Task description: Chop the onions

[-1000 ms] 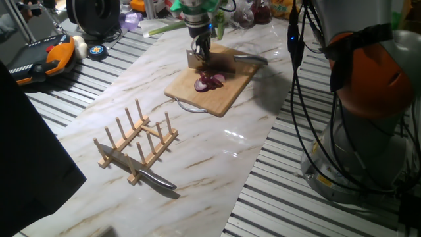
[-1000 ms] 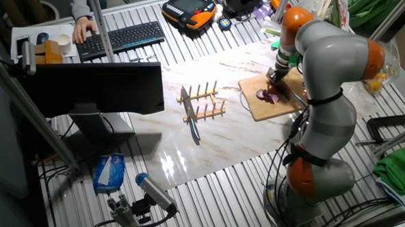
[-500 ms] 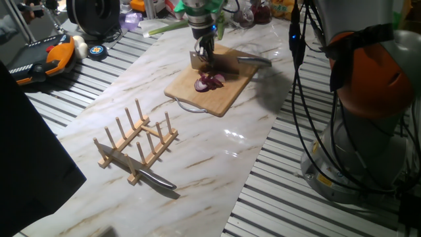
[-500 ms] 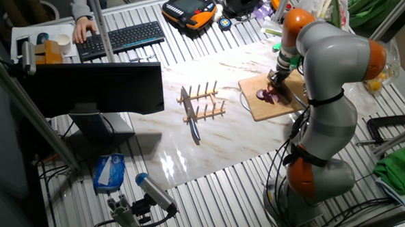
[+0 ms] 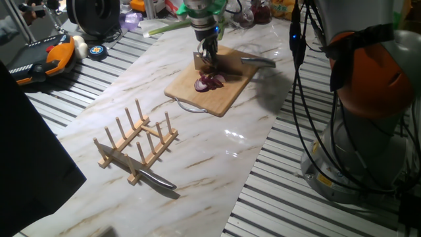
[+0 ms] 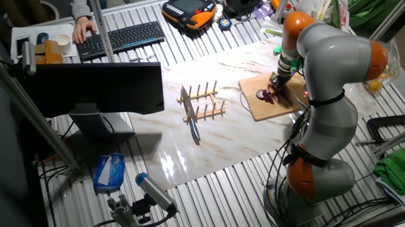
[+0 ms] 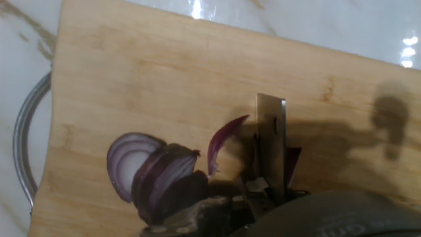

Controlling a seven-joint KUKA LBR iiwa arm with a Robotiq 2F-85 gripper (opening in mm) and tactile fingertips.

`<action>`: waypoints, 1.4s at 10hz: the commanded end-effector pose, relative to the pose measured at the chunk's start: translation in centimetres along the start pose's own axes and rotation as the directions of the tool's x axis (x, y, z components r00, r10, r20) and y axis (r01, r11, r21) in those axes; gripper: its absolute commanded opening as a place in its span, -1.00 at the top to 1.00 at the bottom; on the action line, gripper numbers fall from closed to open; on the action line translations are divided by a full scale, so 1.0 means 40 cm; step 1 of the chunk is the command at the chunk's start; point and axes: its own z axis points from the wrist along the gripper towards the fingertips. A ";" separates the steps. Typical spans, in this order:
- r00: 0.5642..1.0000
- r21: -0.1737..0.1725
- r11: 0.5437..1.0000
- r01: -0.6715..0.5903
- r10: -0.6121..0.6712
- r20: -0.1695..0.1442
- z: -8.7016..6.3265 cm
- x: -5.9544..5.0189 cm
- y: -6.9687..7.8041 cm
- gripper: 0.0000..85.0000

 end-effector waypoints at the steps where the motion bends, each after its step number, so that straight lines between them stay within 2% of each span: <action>1: 1.000 0.000 1.000 -0.001 0.001 0.002 0.000 -0.001 0.001 0.98; 4: 1.000 0.011 1.000 -0.008 0.008 -0.006 -0.022 -0.023 0.004 0.98; 6: 1.000 0.010 1.000 -0.006 0.006 -0.006 -0.020 -0.029 -0.001 0.98; 9: 1.000 0.004 1.000 -0.004 0.004 -0.002 -0.002 -0.025 -0.010 0.98; 14: 1.000 0.008 1.000 -0.004 0.004 -0.001 0.005 -0.015 -0.027 0.98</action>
